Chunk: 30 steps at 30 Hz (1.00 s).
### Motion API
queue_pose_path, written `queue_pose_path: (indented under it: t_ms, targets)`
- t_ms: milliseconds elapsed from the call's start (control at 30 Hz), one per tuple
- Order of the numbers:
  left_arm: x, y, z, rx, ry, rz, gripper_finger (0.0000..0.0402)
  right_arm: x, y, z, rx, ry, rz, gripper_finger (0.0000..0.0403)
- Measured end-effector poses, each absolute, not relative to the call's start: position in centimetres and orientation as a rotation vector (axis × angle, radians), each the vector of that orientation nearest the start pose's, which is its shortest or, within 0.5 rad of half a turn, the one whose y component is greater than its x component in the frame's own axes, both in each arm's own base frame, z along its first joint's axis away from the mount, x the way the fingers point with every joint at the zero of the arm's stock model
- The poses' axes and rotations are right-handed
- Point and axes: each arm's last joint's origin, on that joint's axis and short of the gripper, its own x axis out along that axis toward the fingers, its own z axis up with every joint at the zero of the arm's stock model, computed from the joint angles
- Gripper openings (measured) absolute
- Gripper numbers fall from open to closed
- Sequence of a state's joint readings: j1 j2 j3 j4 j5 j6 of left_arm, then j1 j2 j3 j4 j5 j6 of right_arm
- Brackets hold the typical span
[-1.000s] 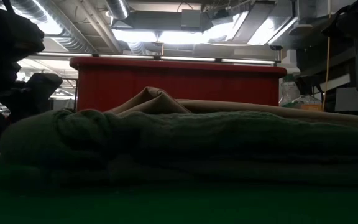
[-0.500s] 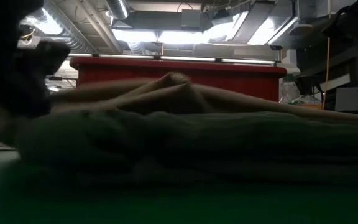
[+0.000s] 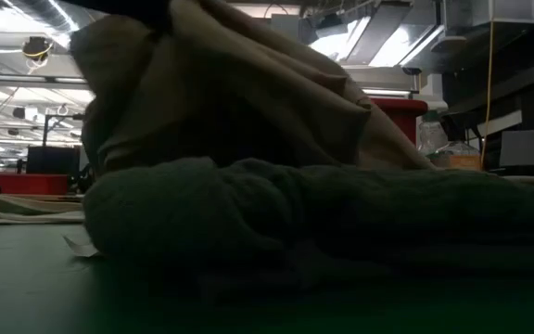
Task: Fold laundry
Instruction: Fold the grey shorts
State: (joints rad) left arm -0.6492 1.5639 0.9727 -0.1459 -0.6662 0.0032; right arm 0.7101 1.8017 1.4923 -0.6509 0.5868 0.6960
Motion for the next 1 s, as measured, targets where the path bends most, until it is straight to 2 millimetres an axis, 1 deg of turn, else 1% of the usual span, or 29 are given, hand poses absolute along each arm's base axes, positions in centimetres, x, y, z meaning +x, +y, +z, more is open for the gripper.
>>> queue_pose_path:
  t_ms: [167,400,567,767,867,1000]
  targets:
    - [27.5,-17.1,22.0,0.422,0.607,-0.009,0.0006,32.7,23.6,26.4,0.124,0.648,-0.139,0.0163]
    - [27.7,-16.8,21.9,0.404,0.619,-0.033,0.0012,36.2,22.3,25.1,0.080,0.560,-0.140,0.0163]
    - [27.7,-16.8,21.9,0.403,0.620,-0.034,0.0014,37.0,21.9,25.1,-0.036,0.522,-0.131,0.0163]
    - [27.8,-16.7,21.9,0.400,0.620,-0.031,0.0015,37.2,22.2,25.6,-0.052,0.473,-0.109,0.0163]
    - [27.8,-16.6,21.9,0.379,0.620,-0.022,0.0015,37.4,22.3,25.0,-0.065,0.480,-0.117,0.0163]
    - [27.8,-16.7,21.9,0.376,0.620,-0.023,0.0015,37.9,22.4,23.4,-0.107,0.493,-0.175,0.0163]
